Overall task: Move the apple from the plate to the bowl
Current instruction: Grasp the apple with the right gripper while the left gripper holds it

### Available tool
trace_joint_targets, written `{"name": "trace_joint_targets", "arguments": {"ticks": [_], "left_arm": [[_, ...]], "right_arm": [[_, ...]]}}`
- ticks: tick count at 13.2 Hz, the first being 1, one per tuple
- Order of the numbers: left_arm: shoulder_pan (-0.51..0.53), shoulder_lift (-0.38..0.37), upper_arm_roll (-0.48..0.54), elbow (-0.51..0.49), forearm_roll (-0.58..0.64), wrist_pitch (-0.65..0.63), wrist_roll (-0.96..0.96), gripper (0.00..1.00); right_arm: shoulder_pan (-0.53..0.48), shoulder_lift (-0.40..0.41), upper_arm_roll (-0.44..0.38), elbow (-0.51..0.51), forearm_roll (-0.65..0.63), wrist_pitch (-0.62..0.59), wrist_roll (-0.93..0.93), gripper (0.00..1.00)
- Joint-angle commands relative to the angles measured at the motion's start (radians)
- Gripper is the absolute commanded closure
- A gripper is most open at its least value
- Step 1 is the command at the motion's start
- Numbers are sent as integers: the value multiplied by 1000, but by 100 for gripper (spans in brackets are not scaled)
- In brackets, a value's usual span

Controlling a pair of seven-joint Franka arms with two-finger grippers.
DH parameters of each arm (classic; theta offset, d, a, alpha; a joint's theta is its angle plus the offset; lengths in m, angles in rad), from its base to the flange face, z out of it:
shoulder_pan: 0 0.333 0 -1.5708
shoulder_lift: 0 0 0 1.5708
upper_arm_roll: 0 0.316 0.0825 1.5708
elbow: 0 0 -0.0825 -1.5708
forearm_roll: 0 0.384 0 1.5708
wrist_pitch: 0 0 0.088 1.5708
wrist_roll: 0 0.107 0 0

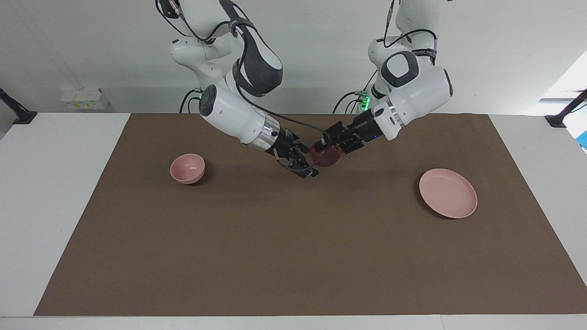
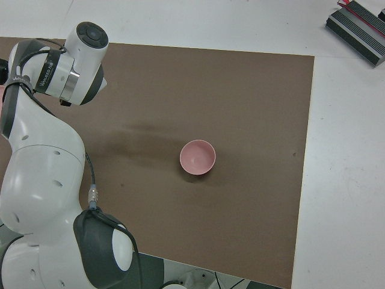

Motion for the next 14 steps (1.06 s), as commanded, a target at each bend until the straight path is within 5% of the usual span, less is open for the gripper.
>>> {"name": "trace_joint_targets", "arguments": {"ticks": [1,5,6,7,8,11,12,13,14], "left_arm": [[-32,-28,14,-35,-26,40,-5,100],[-50,-30,14,-46,-26,39,-6,100],[-49,-31,14,-46,-26,32,-6,100],[-49,-31,14,-46,-26,28,-6,100],[-50,-31,14,-44,-26,29,-6,100],[-54,-33,14,-44,-24,22,-18,100],[-54,-34,14,-39,-24,22,-49,80],[-54,-36,17,-32,-15,22,-87,18],[-54,-42,18,-24,-9,22,-92,0]], "right_arm": [[-2,10,2,18,30,-20,14,0],[1,8,6,18,70,-26,14,0],[1,8,6,18,67,-27,8,33],[-2,8,6,20,68,-30,13,91],[-2,5,6,20,68,-30,16,100],[-4,0,5,20,67,-30,16,100],[-4,-3,5,20,65,-30,17,100],[-4,-4,5,20,59,-30,17,100],[-5,-6,5,20,55,-34,19,100]]}}
